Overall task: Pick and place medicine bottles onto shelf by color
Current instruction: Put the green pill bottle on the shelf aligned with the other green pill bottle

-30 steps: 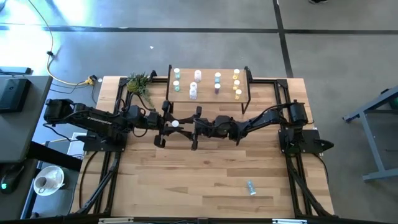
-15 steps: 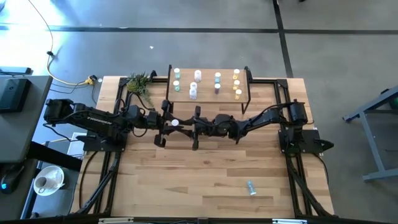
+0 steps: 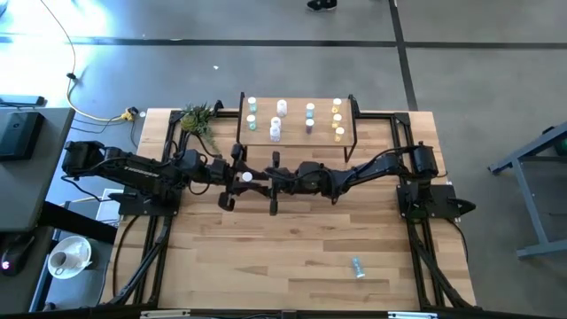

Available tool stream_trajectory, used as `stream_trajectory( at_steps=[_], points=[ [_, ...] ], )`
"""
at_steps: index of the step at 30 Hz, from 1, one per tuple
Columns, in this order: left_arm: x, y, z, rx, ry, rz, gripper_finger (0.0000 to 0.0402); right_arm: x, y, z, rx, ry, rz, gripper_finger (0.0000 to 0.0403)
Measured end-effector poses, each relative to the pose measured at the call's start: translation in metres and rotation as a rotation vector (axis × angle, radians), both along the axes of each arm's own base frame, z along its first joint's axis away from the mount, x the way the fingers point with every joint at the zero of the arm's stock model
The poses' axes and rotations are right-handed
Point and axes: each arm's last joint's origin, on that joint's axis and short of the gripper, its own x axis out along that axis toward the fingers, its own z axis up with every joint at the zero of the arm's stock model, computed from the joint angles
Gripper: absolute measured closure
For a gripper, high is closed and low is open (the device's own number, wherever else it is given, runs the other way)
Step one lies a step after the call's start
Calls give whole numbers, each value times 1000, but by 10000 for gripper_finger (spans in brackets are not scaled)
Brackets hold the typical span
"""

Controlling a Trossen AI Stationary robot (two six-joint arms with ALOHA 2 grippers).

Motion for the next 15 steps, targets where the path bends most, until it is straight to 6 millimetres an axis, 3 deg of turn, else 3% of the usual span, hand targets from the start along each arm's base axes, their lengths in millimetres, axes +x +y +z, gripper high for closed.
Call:
stream_trajectory(
  at_steps=[8,15],
  points=[
    [0,0,-2,-4,21,0,223,0,0,0,1,-1,-10,322],
    [-9,-1,2,-13,81,27,219,0,0,-1,2,6,-15,322]
  ],
)
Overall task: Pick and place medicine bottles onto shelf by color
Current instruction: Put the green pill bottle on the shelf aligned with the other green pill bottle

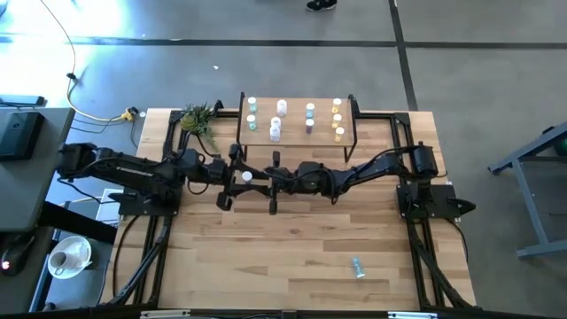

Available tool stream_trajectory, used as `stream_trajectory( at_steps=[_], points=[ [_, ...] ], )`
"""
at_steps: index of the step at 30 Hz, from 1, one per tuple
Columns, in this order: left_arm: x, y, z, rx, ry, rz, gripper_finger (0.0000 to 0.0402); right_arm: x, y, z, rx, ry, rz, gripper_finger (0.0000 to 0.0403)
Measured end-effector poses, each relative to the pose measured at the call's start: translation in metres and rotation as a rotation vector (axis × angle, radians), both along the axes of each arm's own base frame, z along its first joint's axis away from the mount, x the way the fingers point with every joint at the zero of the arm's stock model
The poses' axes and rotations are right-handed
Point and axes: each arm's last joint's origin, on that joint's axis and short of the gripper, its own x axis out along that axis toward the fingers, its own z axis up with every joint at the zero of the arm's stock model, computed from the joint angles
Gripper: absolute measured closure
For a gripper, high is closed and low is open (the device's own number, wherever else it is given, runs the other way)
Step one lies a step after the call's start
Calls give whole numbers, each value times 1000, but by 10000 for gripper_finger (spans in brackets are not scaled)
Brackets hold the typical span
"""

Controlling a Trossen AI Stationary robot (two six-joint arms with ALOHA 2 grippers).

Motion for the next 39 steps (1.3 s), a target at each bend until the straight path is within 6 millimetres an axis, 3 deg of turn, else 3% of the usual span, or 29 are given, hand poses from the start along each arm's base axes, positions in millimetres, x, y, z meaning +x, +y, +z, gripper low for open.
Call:
stream_trajectory(
  at_steps=[11,22,33,39],
  points=[
    [-29,-3,11,-24,87,75,238,0,0,3,1,-19,-3,323],
    [-26,-1,9,-4,92,125,246,0,0,3,1,-19,-5,322],
    [-26,-1,9,3,93,122,307,0,0,3,8,-18,-7,321],
    [-26,-1,9,1,94,121,317,0,0,2,5,-17,-6,320]
  ],
)
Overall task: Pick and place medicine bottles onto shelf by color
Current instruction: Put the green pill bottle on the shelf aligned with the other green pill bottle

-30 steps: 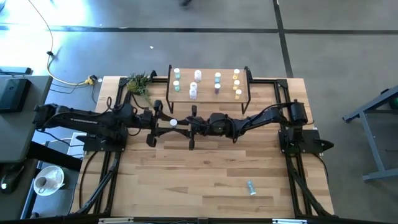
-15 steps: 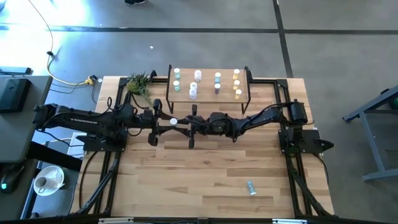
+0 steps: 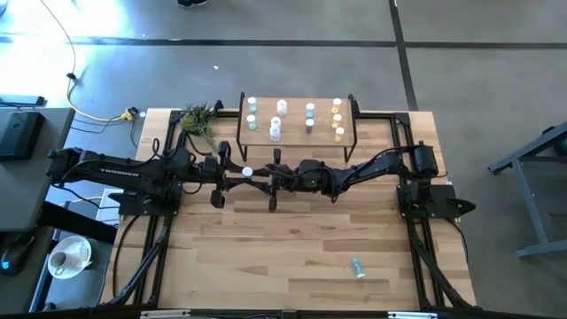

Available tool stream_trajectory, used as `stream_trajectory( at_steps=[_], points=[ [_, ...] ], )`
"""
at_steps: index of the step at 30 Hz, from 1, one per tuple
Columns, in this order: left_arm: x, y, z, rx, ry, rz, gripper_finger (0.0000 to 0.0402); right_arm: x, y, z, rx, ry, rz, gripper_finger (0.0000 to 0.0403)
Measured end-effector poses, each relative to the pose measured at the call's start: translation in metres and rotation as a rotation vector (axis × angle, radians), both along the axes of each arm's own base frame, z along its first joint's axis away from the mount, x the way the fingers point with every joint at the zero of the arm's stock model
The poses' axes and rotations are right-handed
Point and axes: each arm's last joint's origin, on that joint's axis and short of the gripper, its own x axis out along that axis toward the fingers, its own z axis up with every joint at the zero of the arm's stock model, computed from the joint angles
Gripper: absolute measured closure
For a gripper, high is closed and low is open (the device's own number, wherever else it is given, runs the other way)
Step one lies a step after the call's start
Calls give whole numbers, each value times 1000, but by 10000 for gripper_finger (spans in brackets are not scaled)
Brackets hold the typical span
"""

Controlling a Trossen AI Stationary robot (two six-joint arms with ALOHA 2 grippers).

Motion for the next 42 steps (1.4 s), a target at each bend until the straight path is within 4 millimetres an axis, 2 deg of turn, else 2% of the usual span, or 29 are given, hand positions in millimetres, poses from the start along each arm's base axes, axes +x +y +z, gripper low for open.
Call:
stream_trajectory(
  at_steps=[7,14,20,32,42],
  points=[
    [0,0,0,-2,0,3,312,0,0,0,5,-1,-28,313],
    [0,1,0,-5,1,16,312,0,-1,0,5,8,-39,262],
    [0,2,-1,1,5,46,312,-6,-2,9,6,69,-77,232],
    [-4,3,3,22,-13,105,312,-21,-3,22,-7,225,-93,229],
    [-5,7,-4,65,75,265,312,-39,-5,53,-66,211,-116,229]
  ],
)
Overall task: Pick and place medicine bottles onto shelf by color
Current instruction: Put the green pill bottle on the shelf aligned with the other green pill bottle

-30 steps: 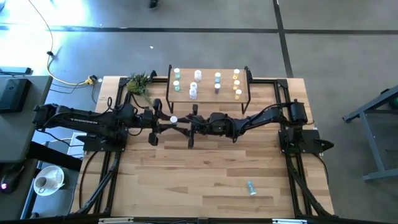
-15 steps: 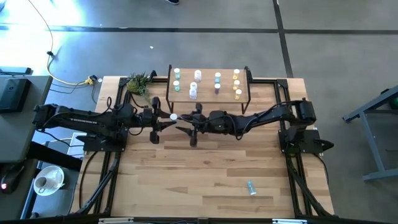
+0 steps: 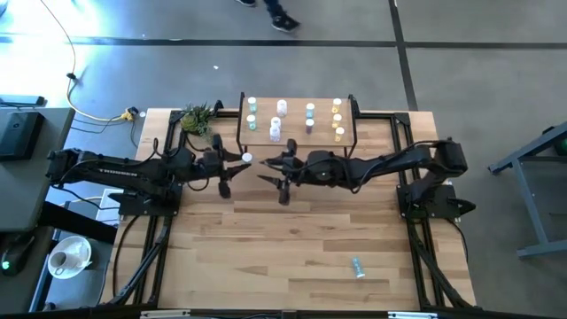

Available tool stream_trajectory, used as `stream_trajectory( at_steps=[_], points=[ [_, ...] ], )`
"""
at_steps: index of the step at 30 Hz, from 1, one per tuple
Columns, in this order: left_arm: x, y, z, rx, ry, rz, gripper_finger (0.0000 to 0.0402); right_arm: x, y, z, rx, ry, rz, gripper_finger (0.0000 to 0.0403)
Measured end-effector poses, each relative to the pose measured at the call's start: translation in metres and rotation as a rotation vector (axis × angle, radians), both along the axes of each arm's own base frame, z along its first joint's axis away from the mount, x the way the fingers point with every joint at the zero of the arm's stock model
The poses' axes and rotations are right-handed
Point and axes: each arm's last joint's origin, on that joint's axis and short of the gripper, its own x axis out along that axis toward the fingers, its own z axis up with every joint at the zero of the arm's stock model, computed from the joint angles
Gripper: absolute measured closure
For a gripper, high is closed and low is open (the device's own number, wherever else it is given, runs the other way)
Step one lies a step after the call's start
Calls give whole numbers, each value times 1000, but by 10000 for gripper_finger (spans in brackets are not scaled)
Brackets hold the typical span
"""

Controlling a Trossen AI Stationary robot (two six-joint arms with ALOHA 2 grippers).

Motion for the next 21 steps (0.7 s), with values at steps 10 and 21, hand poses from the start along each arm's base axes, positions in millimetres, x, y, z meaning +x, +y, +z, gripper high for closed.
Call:
stream_trajectory(
  at_steps=[10,21],
  points=[
    [-4,14,-2,-4,19,111,312,-7,-25,64,-99,-20,-81,229],
    [-3,27,-8,-39,43,113,312,-15,-54,111,-53,141,-115,229]
  ],
)
